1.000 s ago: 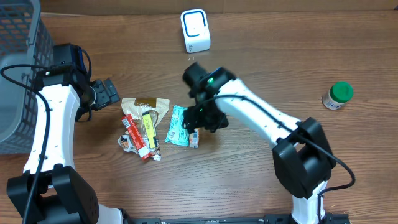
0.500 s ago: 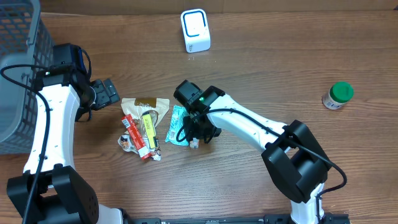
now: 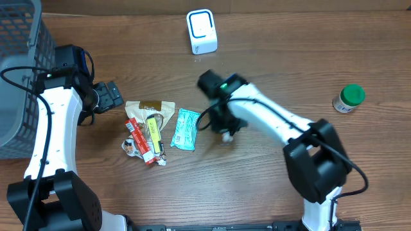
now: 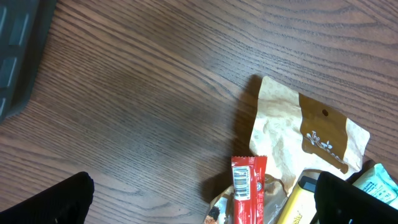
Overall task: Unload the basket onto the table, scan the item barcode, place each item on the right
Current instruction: 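Reach the right gripper down over the orange wipes packet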
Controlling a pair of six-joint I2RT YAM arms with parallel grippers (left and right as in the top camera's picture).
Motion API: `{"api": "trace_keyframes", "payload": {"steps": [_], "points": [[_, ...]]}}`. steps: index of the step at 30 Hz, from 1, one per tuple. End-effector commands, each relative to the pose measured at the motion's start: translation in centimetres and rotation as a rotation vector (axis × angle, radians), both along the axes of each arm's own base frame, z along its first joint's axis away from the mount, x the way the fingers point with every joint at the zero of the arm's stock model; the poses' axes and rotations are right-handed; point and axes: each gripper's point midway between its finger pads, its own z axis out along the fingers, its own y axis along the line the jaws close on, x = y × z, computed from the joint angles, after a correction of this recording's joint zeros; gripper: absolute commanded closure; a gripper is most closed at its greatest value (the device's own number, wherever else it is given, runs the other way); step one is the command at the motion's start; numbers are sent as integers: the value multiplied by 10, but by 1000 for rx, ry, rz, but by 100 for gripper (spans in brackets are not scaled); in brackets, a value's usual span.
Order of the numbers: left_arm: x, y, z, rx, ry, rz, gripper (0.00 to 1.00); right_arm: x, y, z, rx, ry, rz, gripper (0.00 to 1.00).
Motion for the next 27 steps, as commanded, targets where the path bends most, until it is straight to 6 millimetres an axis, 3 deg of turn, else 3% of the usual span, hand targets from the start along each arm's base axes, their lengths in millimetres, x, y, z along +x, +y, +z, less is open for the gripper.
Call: {"api": "trace_keyframes", "payload": {"steps": [1,5,9,12,16,21,27], "points": [[5,0,7,5,-21,-21,0,31,-36,32,-85,-136,-39,85],[5,0,7,5,-21,-21,0,35,-64,28,-224,-177,-43,85],[5,0,7,5,-21,-21,0,31,-66,18,-275,-198,-17,85],[5,0,7,5,-21,-20,0,26,-63,4,-272,-199,-3,84],[5,0,7,5,-21,-21,0,20,-53,-9,-230,-192,9,73],[5,0,7,5,-21,-21,0,21,-32,-13,-128,-182,10,61],[5,0,7,5,-21,-21,0,25,-19,-5,-69,-178,33,57]]}}
